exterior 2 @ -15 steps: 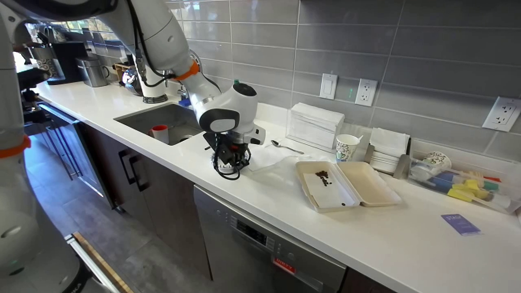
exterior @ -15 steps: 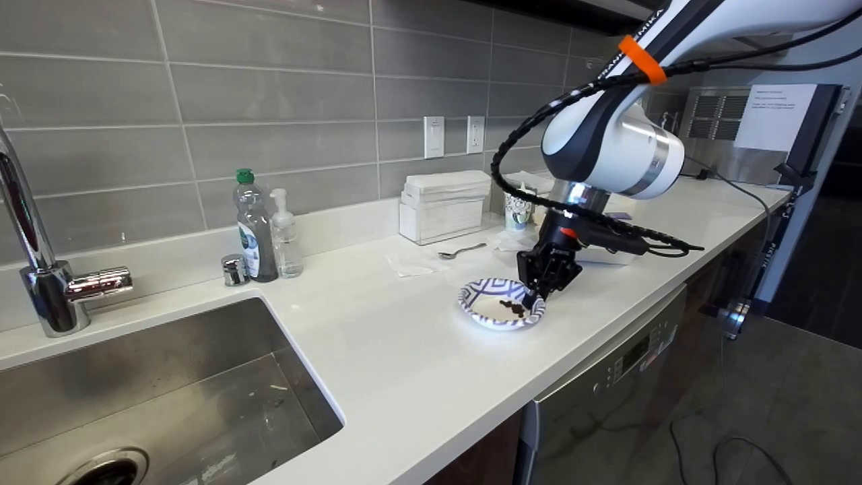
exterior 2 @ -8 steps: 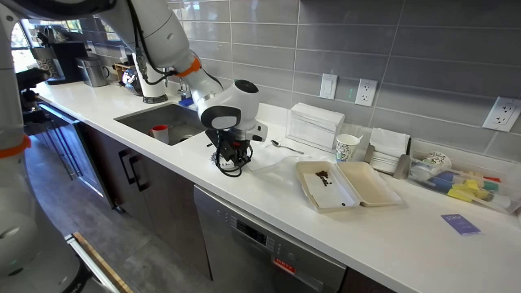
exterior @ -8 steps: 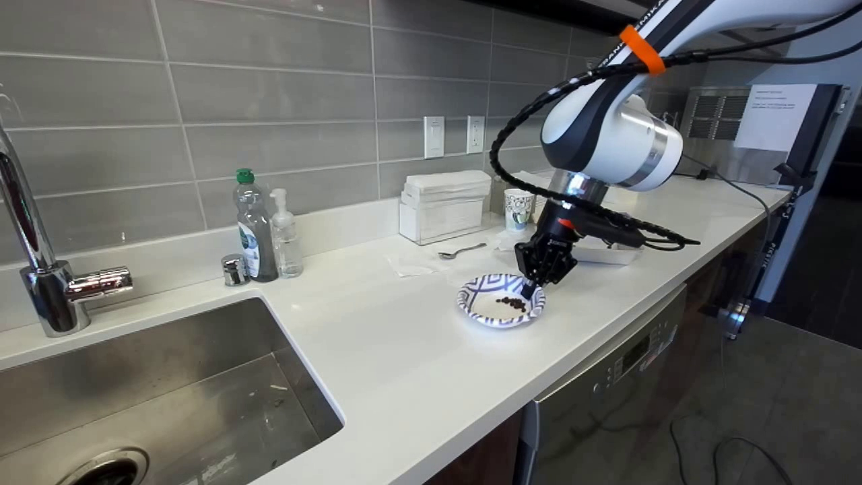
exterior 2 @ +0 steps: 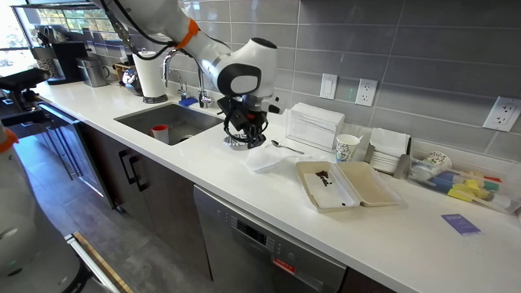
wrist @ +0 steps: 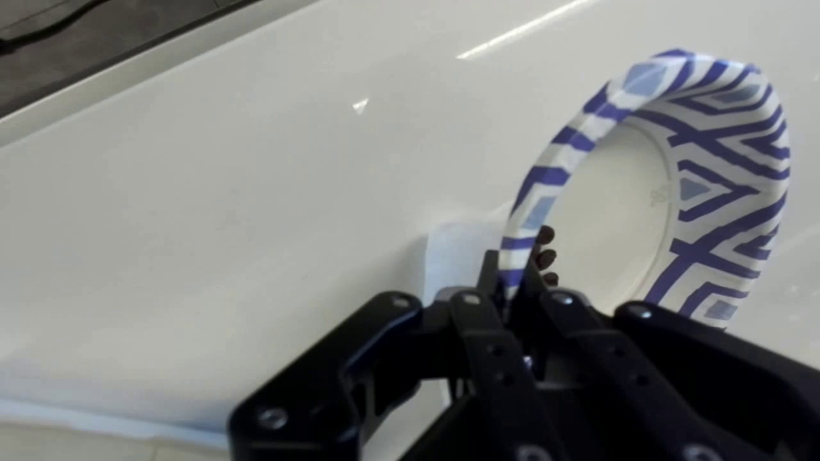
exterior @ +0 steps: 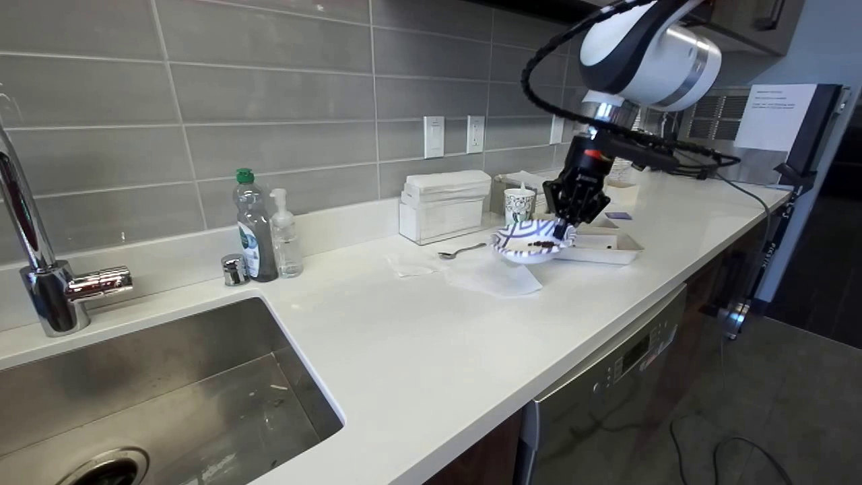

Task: Put the white and black bowl on the food pack.

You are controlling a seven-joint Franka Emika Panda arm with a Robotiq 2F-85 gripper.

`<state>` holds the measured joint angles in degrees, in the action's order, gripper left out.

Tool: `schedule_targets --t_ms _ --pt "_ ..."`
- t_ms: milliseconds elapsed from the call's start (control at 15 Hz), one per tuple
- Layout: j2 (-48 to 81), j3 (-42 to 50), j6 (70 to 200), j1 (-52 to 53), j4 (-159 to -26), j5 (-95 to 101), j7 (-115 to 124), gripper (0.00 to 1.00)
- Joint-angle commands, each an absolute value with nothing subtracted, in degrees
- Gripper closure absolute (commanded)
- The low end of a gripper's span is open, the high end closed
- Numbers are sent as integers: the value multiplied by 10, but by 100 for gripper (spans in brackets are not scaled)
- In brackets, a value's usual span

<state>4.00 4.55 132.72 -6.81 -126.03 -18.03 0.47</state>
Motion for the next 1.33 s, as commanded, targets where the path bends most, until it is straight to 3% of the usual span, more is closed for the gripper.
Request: schedule_targets --t_ms 0,333,400,467,800,867,1267 --pt "35 79 1270 -88 -1197 -142 79 99" --pt "99 123 1228 -122 -1094 -155 154 99" --pt "53 115 1262 -114 -1145 -155 115 99" --pt "61 118 1257 -118 -1135 -155 116 94" --pt "60 114 1257 -115 -1135 -155 113 94" --pt "65 115 1252 -116 -1130 -157 120 99" --pt "142 130 1261 -128 -1052 -168 213 99"
